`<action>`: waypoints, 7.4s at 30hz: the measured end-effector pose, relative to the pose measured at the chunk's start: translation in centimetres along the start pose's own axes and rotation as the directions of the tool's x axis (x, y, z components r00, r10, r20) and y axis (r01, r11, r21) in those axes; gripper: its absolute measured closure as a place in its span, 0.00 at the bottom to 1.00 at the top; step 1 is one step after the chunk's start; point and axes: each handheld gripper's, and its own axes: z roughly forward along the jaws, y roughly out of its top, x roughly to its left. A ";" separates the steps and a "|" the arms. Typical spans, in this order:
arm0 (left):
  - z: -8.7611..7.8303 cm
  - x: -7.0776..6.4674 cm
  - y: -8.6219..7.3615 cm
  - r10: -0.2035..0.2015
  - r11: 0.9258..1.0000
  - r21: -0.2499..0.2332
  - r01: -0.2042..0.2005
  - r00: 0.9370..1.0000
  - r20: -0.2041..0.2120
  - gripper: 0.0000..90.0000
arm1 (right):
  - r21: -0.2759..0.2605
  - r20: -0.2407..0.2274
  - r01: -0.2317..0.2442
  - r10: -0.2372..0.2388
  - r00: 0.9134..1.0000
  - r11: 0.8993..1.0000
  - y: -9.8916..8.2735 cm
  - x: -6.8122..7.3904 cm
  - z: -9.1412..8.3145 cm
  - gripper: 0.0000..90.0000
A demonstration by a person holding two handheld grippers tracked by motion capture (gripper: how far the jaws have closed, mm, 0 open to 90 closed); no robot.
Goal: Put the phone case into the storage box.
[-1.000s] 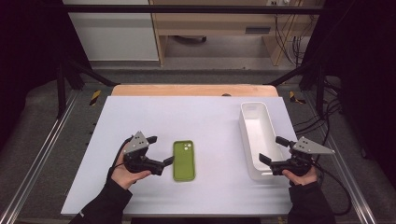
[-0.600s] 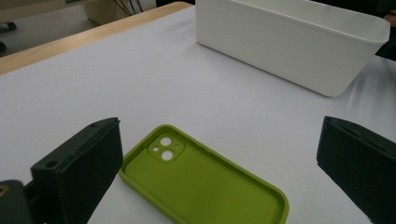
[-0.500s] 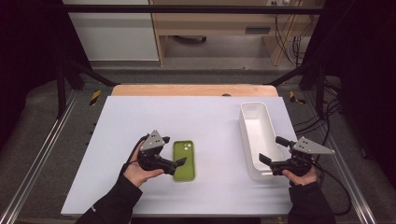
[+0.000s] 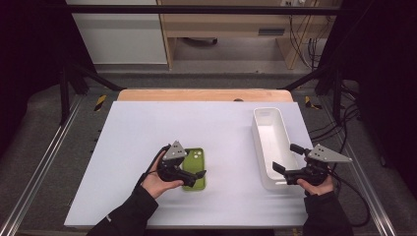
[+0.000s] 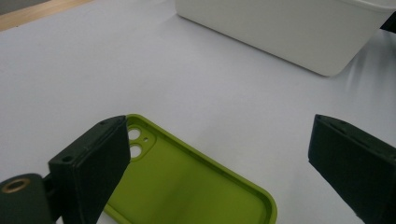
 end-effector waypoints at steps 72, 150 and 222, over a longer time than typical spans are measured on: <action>4.6 -2.3 -0.8 0.050 0.959 0.274 -0.067 0.996 0.070 1.00 | 0.008 0.001 0.003 -0.003 1.000 1.000 0.0 0.0 0.0 0.01; -3.1 0.5 -0.7 -0.007 0.997 0.072 0.010 0.999 -0.049 0.73 | 0.005 -0.002 0.003 -0.003 1.000 1.000 0.0 0.0 -0.1 0.01; -1.3 5.5 -2.9 -0.171 0.975 0.093 0.200 0.952 -0.255 0.04 | 0.010 -0.006 0.004 -0.004 1.000 1.000 0.0 0.0 0.0 0.01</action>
